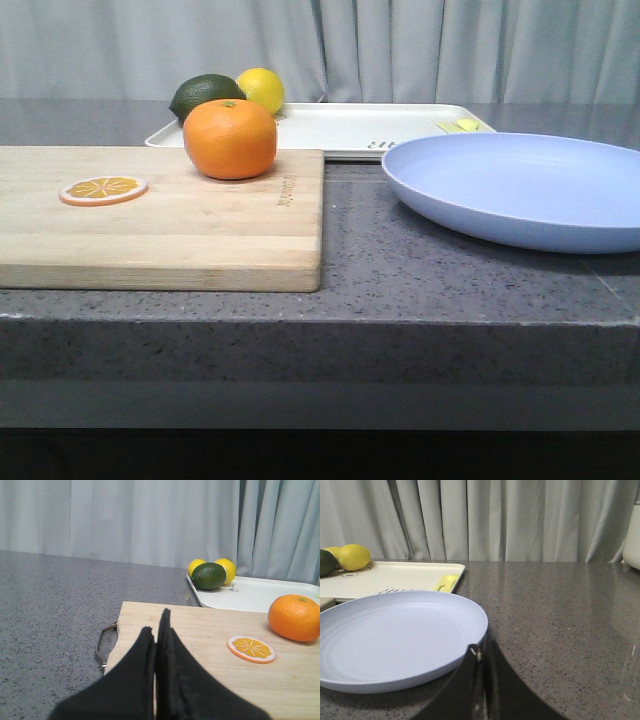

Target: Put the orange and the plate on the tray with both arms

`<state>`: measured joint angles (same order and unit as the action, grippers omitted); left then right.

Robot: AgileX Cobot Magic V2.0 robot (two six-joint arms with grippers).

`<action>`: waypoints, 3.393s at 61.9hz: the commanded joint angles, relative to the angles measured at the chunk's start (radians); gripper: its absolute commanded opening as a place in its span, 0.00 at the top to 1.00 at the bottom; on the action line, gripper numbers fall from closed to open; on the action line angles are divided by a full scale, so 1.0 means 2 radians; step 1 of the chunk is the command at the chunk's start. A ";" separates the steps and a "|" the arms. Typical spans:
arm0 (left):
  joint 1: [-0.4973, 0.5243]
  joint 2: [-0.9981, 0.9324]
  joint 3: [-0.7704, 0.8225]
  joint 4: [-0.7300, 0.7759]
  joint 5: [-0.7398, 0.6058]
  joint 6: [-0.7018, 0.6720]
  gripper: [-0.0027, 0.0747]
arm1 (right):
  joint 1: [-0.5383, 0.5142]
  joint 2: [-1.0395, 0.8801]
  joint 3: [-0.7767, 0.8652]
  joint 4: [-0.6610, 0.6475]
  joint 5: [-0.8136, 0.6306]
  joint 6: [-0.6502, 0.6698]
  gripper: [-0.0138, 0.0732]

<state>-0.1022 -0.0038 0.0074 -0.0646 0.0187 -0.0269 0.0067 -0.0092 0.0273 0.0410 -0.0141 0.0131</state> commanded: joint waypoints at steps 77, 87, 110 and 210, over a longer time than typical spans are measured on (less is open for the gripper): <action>0.002 0.017 -0.178 -0.011 0.122 0.000 0.99 | 0.001 0.018 -0.177 -0.007 0.098 -0.002 0.92; 0.002 0.079 -0.277 -0.011 0.192 0.000 0.99 | 0.001 0.077 -0.257 -0.007 0.152 -0.007 0.92; 0.002 0.234 -0.399 -0.011 0.297 0.000 0.99 | 0.001 0.214 -0.346 -0.026 0.263 -0.007 0.92; -0.191 0.439 -0.471 -0.003 0.252 0.017 0.17 | 0.001 0.284 -0.345 -0.026 0.297 -0.007 0.11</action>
<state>-0.4369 0.8093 -0.8640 -0.0682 0.6096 0.0055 0.0067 0.5504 -0.6285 0.0000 0.6417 0.0113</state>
